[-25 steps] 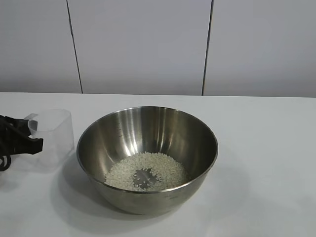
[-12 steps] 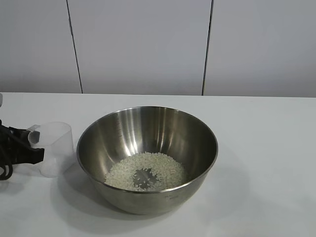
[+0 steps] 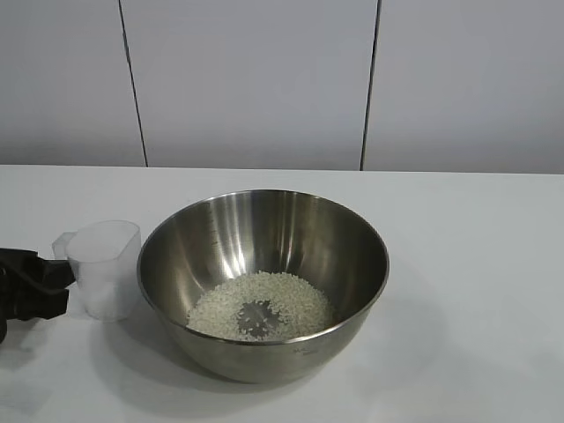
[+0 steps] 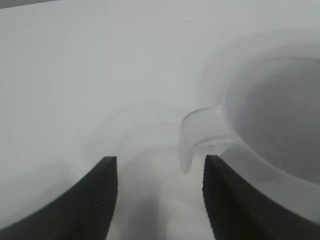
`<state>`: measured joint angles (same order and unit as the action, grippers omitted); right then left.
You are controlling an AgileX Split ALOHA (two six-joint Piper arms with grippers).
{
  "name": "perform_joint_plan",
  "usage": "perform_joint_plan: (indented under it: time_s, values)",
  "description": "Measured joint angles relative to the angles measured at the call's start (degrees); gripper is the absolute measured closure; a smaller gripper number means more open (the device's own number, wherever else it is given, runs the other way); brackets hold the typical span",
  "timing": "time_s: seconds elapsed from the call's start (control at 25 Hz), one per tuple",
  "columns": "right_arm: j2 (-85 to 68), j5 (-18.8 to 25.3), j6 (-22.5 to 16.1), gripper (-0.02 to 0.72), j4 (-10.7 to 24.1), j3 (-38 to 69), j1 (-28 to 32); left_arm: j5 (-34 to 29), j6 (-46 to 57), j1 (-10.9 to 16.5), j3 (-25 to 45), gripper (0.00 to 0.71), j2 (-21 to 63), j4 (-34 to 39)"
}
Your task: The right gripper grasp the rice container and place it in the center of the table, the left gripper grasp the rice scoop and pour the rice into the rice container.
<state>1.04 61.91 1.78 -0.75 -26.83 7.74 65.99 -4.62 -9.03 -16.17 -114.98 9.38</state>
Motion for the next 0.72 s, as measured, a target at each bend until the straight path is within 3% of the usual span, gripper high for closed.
perform_joint_plan:
  time_s: [0.24,0.32,0.52,0.72]
  values:
    - [0.0,0.0,0.0,0.064,0.0,0.0,0.0,-0.4,0.0,0.0,2.7,0.125,11.3,0.0]
    - [0.0,0.0,0.0,0.064,0.0,0.0,0.0,-4.8,0.2,0.0,2.3,0.119,17.0,0.0]
    - [0.0,0.0,0.0,0.064,0.0,0.0,0.0,-29.8,5.6,0.0,-3.6,0.105,31.9,2.1]
    - [0.0,0.0,0.0,0.064,0.0,0.0,0.0,-57.3,19.3,0.0,-15.7,0.105,44.6,14.9]
